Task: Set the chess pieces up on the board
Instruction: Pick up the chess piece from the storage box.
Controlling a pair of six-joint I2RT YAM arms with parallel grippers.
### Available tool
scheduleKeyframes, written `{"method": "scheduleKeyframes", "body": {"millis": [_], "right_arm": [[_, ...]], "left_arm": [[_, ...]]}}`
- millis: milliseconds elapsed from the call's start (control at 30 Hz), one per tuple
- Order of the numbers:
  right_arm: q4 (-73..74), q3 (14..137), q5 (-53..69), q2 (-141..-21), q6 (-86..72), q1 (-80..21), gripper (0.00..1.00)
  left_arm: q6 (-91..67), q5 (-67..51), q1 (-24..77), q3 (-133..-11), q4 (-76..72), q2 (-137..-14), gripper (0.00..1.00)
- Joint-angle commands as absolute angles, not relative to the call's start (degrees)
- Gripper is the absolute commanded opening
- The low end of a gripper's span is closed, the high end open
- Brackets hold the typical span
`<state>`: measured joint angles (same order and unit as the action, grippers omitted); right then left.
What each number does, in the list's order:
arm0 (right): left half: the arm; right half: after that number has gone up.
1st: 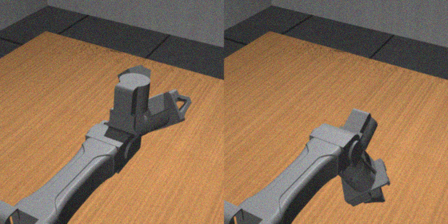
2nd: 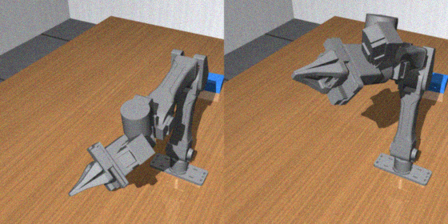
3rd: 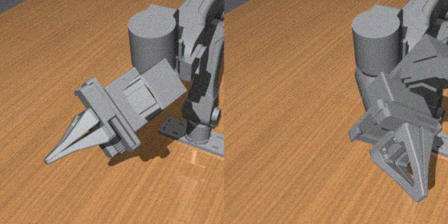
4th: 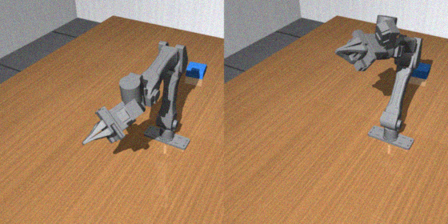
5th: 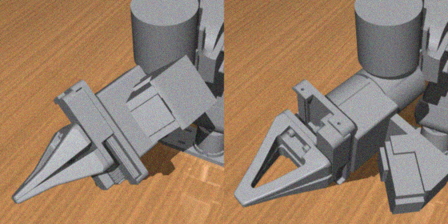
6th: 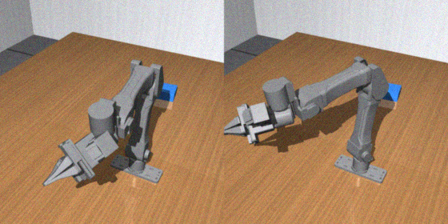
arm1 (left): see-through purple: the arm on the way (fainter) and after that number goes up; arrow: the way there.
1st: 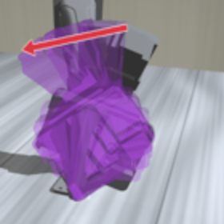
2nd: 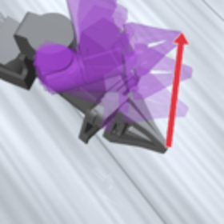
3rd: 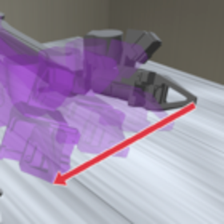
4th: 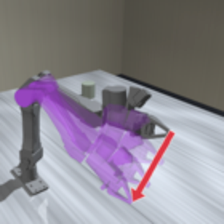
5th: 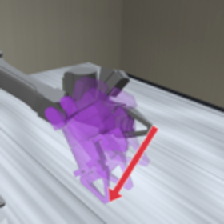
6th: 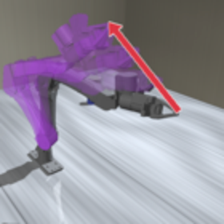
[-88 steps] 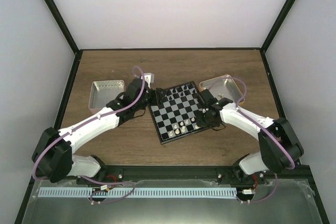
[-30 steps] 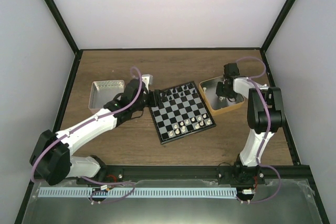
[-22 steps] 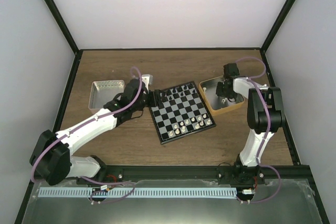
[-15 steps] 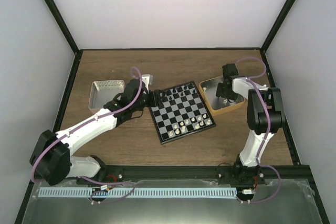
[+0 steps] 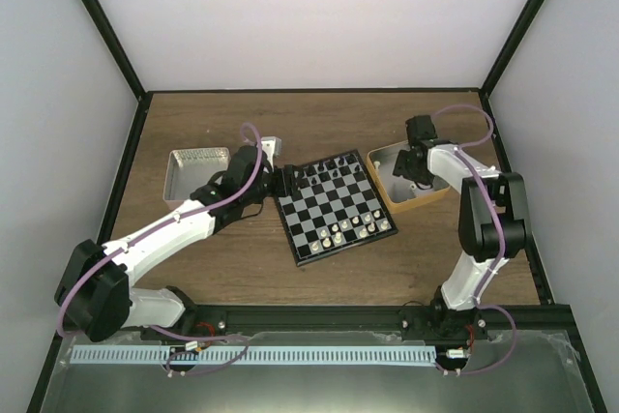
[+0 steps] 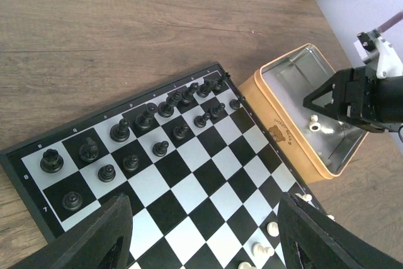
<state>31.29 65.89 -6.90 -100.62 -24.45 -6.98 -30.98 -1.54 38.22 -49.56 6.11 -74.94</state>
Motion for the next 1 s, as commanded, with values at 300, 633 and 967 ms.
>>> {"method": "scheduleKeyframes", "body": {"millis": [300, 633, 967], "right_arm": [[23.0, 73.5, 8.1, -107.7, -24.6, -9.8, 0.36], [22.9, 75.2, 12.7, -112.2, -21.2, -9.8, 0.34], [26.6, 76.3, 0.3, -113.3, -22.2, -10.8, 0.24]], "left_arm": [[-31.6, -1.9, 37.9, -55.5, 6.5, -80.3, 0.65], [-31.4, -3.5, 37.8, -59.7, 7.6, -85.1, 0.65], [-31.1, -3.4, 37.7, -59.9, 7.8, -85.1, 0.65]]}}
